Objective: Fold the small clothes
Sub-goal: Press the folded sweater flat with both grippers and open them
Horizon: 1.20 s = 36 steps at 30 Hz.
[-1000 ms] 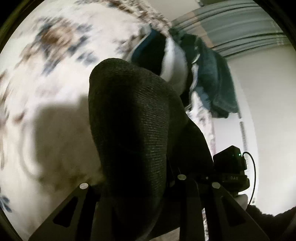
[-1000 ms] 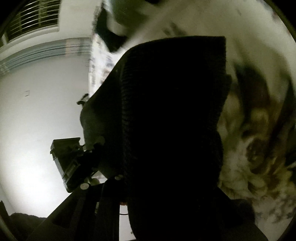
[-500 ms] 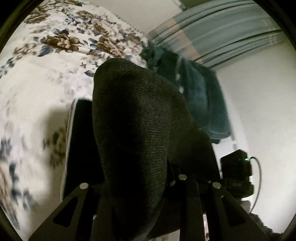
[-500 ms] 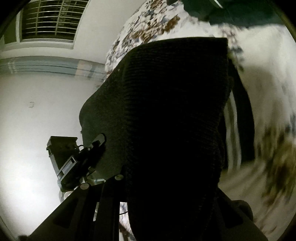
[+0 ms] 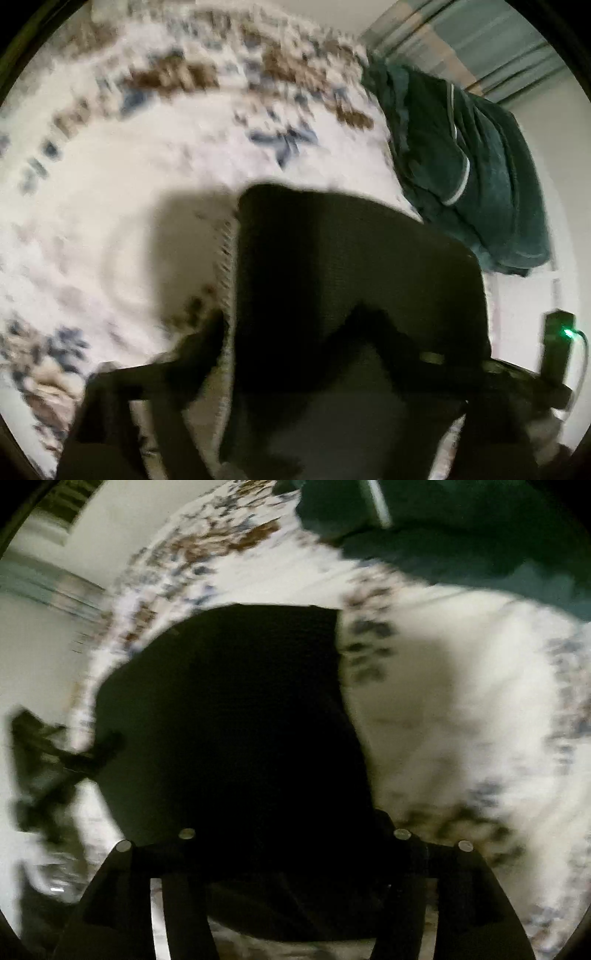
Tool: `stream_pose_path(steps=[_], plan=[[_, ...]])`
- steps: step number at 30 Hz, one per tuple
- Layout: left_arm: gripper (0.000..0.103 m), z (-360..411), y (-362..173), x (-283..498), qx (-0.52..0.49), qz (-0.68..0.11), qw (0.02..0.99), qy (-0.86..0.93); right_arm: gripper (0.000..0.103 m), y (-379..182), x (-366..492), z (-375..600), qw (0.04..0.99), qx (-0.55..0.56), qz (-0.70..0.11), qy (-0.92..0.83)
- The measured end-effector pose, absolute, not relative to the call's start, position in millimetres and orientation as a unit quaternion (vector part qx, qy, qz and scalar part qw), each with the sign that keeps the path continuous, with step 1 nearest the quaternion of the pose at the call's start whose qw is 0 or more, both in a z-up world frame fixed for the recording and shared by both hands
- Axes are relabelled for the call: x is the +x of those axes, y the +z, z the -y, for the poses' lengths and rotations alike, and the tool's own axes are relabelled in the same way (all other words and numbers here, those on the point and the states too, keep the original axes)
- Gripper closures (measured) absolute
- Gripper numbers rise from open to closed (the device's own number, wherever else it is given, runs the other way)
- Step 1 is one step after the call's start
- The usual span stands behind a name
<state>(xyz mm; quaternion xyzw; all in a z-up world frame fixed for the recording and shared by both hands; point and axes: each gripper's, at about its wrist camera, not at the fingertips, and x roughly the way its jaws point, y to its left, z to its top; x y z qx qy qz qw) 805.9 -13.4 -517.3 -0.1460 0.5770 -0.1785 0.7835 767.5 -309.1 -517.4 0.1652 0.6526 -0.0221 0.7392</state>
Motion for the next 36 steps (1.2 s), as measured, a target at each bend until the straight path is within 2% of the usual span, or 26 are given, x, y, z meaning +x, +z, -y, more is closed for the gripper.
stream_pose_path(steps=[1, 3, 6, 13, 29, 36], plan=[[0.000, 13.8, -511.1, 801.0, -0.132, -0.568, 0.795, -0.168, 0.020, -515.4, 756.9, 307.8, 0.741, 0.153, -0.653, -0.032], [0.000, 11.2, -500.6, 789.9, -0.105, -0.556, 0.812, -0.144, 0.008, -506.0, 734.4, 298.2, 0.747, 0.121, -0.651, -0.059], [0.000, 14.7, -479.8, 760.7, -0.057, -0.535, 0.836, -0.110, 0.001, -489.7, 706.0, 281.2, 0.757, 0.071, -0.641, -0.101], [0.000, 33.0, -428.2, 682.8, -0.008, -0.514, 0.854, -0.073, 0.000, -423.4, 640.8, 255.7, 0.786, 0.037, -0.602, -0.138], [0.000, 45.6, -245.1, 504.6, 0.010, -0.422, 0.903, -0.083, 0.000, -180.8, 444.9, 233.6, 0.857, 0.032, -0.486, -0.171], [0.000, 38.4, -184.7, 439.2, 0.007, -0.384, 0.920, -0.079, 0.000, -90.1, 359.4, 216.7, 0.884, 0.026, -0.435, -0.168]])
